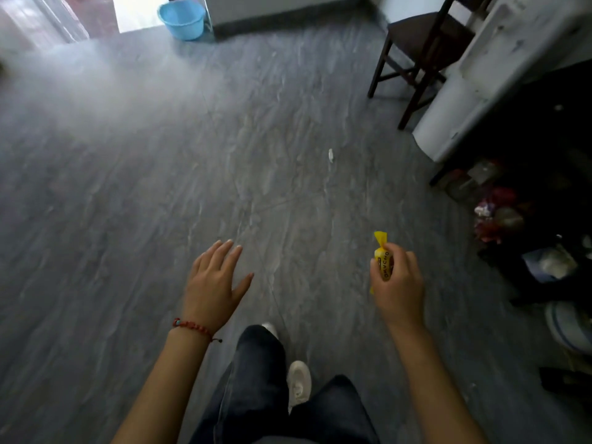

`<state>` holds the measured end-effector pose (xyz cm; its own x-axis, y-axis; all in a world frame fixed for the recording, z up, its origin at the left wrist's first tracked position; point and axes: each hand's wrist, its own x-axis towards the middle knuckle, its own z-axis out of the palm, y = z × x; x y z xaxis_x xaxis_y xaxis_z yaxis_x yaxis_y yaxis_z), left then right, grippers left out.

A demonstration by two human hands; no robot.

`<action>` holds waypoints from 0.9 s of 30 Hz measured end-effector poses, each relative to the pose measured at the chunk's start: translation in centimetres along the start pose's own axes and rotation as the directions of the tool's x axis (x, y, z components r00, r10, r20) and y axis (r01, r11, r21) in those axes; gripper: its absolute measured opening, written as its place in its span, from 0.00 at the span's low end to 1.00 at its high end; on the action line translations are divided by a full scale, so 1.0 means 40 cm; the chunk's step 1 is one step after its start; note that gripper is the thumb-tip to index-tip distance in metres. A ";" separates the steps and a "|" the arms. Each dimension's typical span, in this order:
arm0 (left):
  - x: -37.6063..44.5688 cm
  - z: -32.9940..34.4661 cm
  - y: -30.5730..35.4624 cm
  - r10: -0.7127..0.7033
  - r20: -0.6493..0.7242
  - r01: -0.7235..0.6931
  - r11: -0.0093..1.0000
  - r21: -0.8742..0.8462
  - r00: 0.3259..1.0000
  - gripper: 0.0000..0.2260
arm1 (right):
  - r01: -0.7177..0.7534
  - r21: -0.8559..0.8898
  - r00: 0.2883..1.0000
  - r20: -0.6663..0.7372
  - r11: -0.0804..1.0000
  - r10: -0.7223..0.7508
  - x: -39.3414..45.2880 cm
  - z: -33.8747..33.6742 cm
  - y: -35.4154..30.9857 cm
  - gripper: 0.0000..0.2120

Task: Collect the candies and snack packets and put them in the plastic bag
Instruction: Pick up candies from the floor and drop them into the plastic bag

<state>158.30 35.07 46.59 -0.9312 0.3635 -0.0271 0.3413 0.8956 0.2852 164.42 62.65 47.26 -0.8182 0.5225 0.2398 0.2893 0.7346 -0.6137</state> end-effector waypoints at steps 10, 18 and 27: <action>0.560 -0.028 -0.044 0.065 -0.002 -0.065 0.998 0.025 0.998 0.33 | -0.054 0.003 0.998 -0.044 0.999 0.054 0.463 0.188 -0.025 0.14; 1.001 -0.076 0.006 0.127 0.004 -0.127 0.991 0.050 0.992 0.26 | -0.142 -0.005 0.988 -0.057 0.990 0.142 0.808 0.257 -0.023 0.13; 1.369 0.023 0.170 0.134 0.043 -0.135 0.991 0.024 0.990 0.29 | -0.113 -0.001 0.992 -0.061 0.994 0.113 1.200 0.290 0.112 0.13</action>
<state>109.74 61.28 46.18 -0.8705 0.4912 -0.0298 0.4672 0.8440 0.2633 120.68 86.01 47.28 -0.7483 0.6276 0.2148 0.3806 0.6714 -0.6359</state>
